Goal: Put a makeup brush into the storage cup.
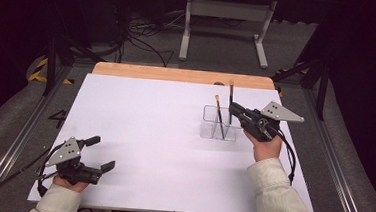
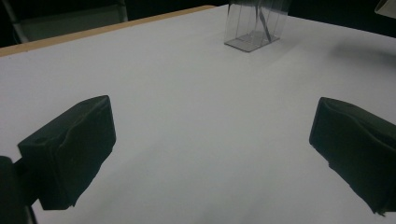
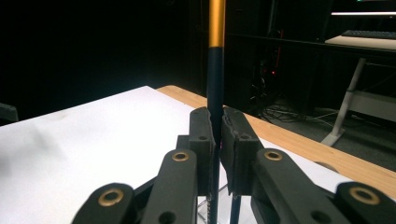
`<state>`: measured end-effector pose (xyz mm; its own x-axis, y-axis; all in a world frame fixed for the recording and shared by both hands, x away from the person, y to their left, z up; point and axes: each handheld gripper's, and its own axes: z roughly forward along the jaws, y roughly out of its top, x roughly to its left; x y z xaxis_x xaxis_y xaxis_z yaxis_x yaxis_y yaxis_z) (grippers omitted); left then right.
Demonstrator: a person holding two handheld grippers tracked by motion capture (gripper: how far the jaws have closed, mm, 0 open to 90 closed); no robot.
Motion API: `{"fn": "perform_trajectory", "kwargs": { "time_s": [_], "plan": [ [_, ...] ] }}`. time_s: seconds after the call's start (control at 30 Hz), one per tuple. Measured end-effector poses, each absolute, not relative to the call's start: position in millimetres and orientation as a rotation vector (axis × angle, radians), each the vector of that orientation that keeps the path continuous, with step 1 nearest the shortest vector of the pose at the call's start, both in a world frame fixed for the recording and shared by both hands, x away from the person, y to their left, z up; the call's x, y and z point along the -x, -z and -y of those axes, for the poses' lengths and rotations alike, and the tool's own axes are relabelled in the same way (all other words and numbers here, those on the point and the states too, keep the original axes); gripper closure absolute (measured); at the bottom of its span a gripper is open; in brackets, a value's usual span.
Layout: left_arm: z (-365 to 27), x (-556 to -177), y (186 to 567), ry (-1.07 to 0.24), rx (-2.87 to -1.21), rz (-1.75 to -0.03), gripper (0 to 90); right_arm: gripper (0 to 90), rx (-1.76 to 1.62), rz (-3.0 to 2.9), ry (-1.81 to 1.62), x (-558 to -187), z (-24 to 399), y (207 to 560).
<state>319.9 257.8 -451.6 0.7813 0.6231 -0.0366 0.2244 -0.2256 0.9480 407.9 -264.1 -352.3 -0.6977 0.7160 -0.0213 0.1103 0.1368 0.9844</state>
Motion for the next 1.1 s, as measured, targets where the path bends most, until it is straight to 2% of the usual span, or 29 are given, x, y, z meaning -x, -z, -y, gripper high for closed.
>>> {"fn": "perform_trajectory", "kwargs": {
  "time_s": [1.1],
  "plan": [
    [-258,-319,452,-0.421,-1.804,-0.653,1.1,83.1,-0.901,-1.883,-1.552,-434,255,378]
  ]
}}
